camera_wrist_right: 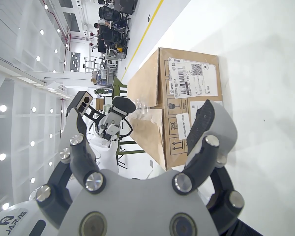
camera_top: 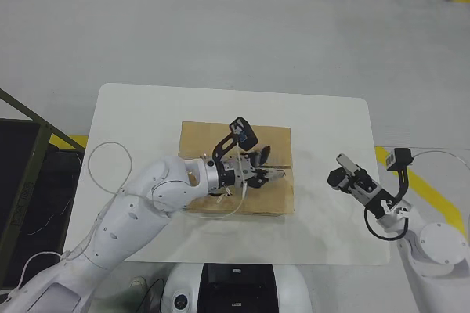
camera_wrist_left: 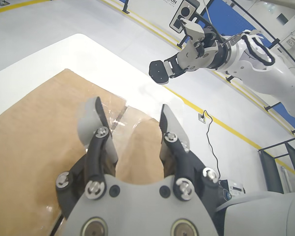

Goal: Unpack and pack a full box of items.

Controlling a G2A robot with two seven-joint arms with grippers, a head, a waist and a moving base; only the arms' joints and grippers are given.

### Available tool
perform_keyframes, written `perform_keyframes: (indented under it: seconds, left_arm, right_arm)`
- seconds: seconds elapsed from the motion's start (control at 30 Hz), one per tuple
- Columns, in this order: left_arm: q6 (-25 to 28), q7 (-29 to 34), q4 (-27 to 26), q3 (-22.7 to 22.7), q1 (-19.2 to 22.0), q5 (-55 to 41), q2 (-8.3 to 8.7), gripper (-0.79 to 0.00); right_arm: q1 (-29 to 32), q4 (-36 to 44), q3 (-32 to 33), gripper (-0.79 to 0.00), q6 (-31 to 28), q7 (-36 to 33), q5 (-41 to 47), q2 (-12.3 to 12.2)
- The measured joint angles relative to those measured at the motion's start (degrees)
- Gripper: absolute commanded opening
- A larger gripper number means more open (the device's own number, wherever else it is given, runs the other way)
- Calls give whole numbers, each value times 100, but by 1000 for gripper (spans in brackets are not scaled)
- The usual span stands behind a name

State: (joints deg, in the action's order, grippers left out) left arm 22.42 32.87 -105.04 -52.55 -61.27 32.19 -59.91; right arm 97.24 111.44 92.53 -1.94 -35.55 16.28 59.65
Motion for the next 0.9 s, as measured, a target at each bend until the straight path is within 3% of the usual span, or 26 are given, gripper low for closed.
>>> perform_keyframes:
  seconds: [0.3,0.5,0.67,0.9]
  left_arm:
    - [120,-18,-251,-238,-82,-49,18,0]
    - [294,-68,-738,-652,-443,167,113,0]
    - [517,61,-1265,-1236,-1048,443,260,0]
    - [733,-664,-1940,-2427,-2183,810,422,0]
  right_arm:
    - [-69,39,-28,0,42,-27,-63,3]
    - [-136,36,-69,0,90,-68,-106,4]
    - [-251,18,-146,0,141,-112,-141,7]
    - [-472,25,-324,0,239,-177,-233,15]
